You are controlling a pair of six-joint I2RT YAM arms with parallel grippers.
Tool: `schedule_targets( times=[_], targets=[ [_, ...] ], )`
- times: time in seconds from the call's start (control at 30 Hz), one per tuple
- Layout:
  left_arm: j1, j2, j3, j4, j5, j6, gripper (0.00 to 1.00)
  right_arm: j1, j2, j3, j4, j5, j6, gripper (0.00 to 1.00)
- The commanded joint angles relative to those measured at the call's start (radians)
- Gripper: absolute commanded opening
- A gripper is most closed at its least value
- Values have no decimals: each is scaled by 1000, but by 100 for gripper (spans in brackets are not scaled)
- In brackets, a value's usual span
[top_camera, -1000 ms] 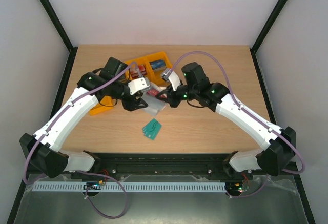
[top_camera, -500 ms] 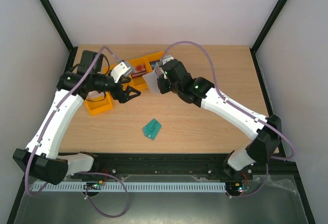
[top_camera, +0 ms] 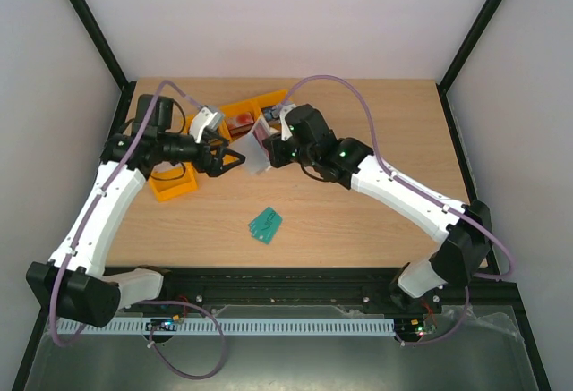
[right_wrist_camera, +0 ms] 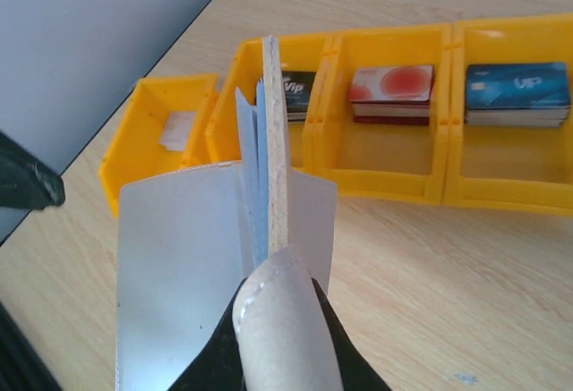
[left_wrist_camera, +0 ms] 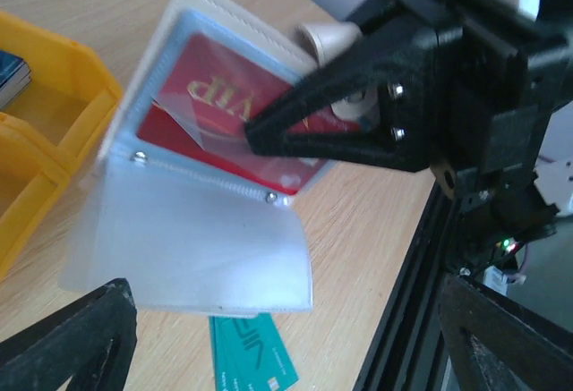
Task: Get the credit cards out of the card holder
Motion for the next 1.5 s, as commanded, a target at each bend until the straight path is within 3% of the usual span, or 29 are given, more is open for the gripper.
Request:
schedule_targets(
  times=[0.0, 0.1, 0.2, 0.27, 0.43, 0.93, 0.97, 1.03, 1.17, 1.23, 1.47],
  targets=[
    [68, -42, -59, 110, 115, -151, 95, -2, -34, -40, 97, -110, 52, 2],
    [121, -58, -110, 216, 155, -298, 99, -2, -35, -67, 168, -207, 90, 2],
    [143, -77, -186, 371, 296, -460, 99, -2, -26, -75, 218, -243, 129, 2],
    [144, -84, -221, 414, 291, -512, 99, -2, -23, -78, 258, -305, 152, 2],
    [144, -111, -269, 413, 242, -467, 99, -2, -109, -186, 472, -422, 254, 2],
    [137, -168, -313, 461, 468, -443, 99, -39, -212, -363, 841, -555, 482, 2],
    [133, -165, -310, 453, 479, -431, 96, -43, -211, -365, 852, -562, 491, 2],
    [125, -159, -309, 429, 490, -396, 79, -50, -206, -372, 882, -577, 503, 1],
    [124, -151, -302, 392, 512, -359, 35, -59, -185, -377, 902, -620, 511, 2],
    [125, -143, -282, 381, 513, -358, 5, -60, -164, -373, 911, -647, 509, 2],
    [189, -177, -258, 327, 484, -329, 2, -70, -67, -303, 904, -769, 479, 2]
  ],
)
